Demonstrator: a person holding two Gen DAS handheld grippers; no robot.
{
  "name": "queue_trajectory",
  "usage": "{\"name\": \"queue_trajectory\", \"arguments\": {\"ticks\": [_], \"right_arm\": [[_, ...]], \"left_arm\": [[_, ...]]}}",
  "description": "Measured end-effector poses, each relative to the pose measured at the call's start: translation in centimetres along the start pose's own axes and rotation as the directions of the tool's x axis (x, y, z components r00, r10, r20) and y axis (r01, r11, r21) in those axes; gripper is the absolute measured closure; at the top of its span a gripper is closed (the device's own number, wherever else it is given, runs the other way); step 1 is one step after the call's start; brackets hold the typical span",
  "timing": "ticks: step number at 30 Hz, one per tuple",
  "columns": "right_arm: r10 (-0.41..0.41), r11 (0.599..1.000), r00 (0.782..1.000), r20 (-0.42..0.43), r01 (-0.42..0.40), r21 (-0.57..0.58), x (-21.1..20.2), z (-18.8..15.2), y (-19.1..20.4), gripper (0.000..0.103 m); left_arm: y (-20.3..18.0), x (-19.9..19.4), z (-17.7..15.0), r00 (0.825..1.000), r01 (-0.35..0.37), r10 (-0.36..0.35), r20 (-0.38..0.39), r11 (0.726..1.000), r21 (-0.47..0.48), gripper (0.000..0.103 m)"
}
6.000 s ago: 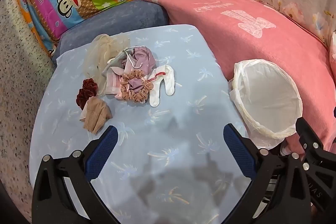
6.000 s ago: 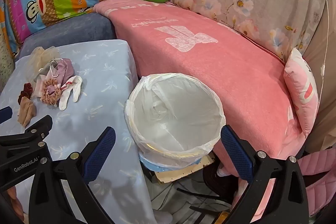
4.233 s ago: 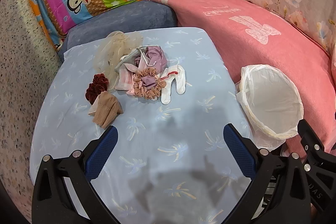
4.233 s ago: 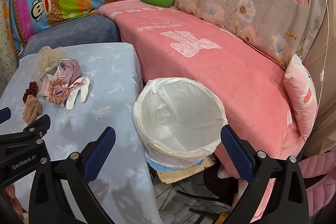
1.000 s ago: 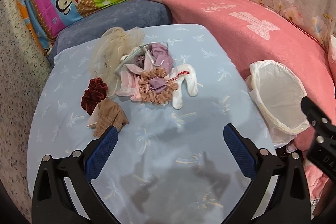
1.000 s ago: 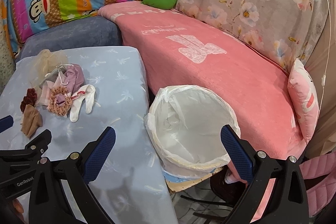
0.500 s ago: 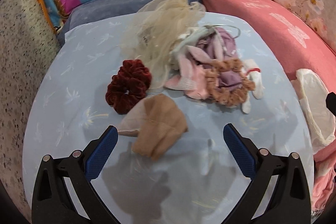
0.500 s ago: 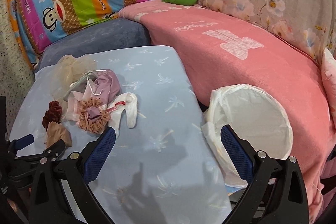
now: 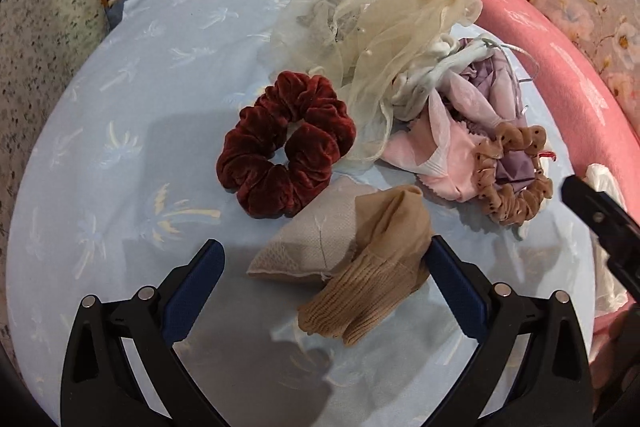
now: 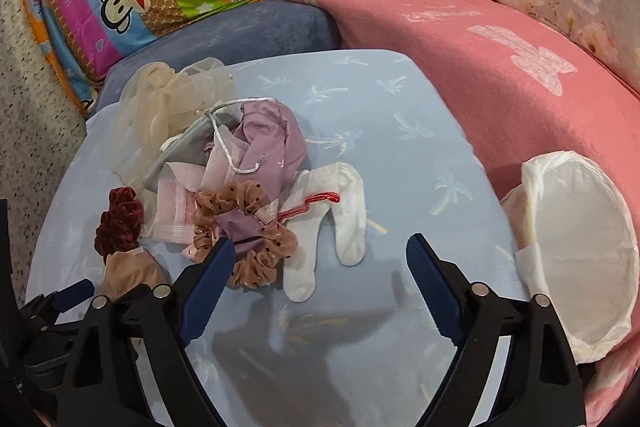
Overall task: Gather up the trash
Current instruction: 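Move the left tool to the tan stocking and close its fingers on it, then carry the tan stocking with the left tool over the white bin and release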
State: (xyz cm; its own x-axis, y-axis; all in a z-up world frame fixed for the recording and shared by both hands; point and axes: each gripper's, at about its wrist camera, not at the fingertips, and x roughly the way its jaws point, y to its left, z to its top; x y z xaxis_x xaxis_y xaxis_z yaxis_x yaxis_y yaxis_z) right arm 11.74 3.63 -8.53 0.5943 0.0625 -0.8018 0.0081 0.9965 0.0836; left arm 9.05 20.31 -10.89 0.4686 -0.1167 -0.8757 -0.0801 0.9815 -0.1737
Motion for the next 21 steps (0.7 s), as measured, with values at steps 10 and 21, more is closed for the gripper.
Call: {"name": "queue_trajectory", "arguments": {"ticks": [10,21], "right_arm": [[0.101,0.995,0.992,-0.075,-0.101,0.004,2.8,-1.1,1.7,0.081],[0.133,0.991,0.99,-0.037,-0.134,-0.023,-1.6,-2.1,1.0,0.098]], "left_arm": [[0.6,-0.1,-0.4,0.992,0.125,-0.126,-0.028,0.992,-0.023,0.049],[-0.9,-2.2,-0.4,0.984,0.18,-0.18,-0.005,0.984,0.004,0.083]]}}
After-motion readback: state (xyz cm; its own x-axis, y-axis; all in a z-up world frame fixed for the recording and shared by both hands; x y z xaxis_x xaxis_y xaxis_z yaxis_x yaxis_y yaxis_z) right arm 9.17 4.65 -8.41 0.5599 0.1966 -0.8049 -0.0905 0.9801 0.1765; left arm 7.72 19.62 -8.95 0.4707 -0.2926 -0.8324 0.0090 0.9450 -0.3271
